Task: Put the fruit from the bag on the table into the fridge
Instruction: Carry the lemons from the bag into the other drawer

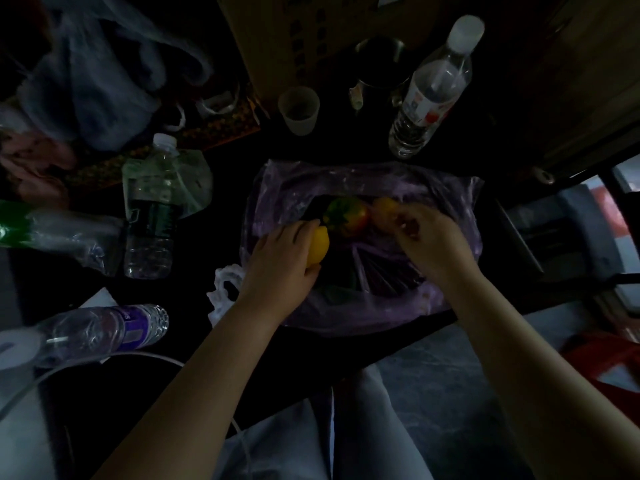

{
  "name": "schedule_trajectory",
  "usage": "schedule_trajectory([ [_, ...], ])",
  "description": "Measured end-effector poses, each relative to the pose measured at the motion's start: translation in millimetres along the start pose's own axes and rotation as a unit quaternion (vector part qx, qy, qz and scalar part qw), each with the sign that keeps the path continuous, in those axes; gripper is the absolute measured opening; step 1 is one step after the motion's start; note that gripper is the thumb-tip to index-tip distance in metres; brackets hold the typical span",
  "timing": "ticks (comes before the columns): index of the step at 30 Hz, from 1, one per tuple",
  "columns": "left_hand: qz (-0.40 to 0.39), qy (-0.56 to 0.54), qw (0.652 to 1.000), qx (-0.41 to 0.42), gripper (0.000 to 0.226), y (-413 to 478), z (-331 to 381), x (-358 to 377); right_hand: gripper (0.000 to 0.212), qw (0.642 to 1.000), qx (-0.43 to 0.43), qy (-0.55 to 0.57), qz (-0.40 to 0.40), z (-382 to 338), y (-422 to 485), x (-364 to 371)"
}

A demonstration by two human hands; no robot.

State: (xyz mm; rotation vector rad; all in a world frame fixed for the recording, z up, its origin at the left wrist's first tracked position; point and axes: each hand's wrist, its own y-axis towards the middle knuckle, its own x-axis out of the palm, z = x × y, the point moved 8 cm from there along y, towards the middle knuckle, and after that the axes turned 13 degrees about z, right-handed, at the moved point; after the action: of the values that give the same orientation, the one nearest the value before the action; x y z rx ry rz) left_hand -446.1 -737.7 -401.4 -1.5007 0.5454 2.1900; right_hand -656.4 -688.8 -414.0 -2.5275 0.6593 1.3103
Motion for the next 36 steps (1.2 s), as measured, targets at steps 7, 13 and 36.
schedule_trajectory([
  [7, 0.001, -0.021, 0.999, 0.025, 0.064, 15.6, 13.6, 1.1, 0.062, 0.979, -0.145, -0.096, 0.107, -26.6, 26.0, -33.1],
  [13, 0.000, -0.028, 0.999, 0.031, 0.068, 26.9, 22.5, -0.2, 0.082, 0.986, -0.014, -0.167, 0.003, 14.6, 60.7, -11.5],
  [36, -0.033, -0.067, 0.991, 0.115, 0.070, 31.8, 52.6, -0.9, 0.044, 0.976, -0.165, -0.133, -0.055, 2.3, -39.5, 5.7],
])
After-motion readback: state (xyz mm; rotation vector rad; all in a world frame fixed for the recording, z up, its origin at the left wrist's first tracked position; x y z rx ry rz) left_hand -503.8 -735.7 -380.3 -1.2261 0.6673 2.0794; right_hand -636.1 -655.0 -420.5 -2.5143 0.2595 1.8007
